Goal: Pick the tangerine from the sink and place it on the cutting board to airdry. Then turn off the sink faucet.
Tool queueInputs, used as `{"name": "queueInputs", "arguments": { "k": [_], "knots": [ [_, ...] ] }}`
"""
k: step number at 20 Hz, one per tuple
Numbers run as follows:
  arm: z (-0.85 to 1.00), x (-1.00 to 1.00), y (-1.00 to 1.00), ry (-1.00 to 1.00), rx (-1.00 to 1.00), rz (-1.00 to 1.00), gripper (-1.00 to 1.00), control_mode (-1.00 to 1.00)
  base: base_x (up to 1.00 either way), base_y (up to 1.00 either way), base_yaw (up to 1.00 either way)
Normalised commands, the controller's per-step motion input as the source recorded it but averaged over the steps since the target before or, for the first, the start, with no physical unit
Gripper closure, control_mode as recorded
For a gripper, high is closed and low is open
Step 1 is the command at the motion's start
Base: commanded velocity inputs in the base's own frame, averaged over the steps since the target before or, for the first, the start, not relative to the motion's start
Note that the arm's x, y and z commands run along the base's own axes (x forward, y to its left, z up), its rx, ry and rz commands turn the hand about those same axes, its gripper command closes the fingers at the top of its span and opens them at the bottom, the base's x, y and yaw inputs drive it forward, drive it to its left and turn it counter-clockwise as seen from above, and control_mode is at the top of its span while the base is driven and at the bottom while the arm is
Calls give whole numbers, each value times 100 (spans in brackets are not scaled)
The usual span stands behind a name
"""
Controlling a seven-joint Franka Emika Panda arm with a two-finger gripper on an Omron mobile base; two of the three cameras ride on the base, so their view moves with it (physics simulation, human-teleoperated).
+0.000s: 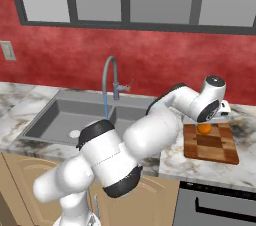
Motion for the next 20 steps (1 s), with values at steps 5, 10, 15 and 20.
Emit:
{"name": "queueInputs", "arguments": {
  "k": [5,10,15,20],
  "knots": [
    [-21,9,0,3,0,0,100,-100,0,0,0],
    [-21,7,0,2,0,0,100,-100,0,0,0],
    [-17,1,0,0,0,0,100,-100,0,0,0],
    [-20,1,0,0,0,0,100,-100,0,0,0]
  ]
}}
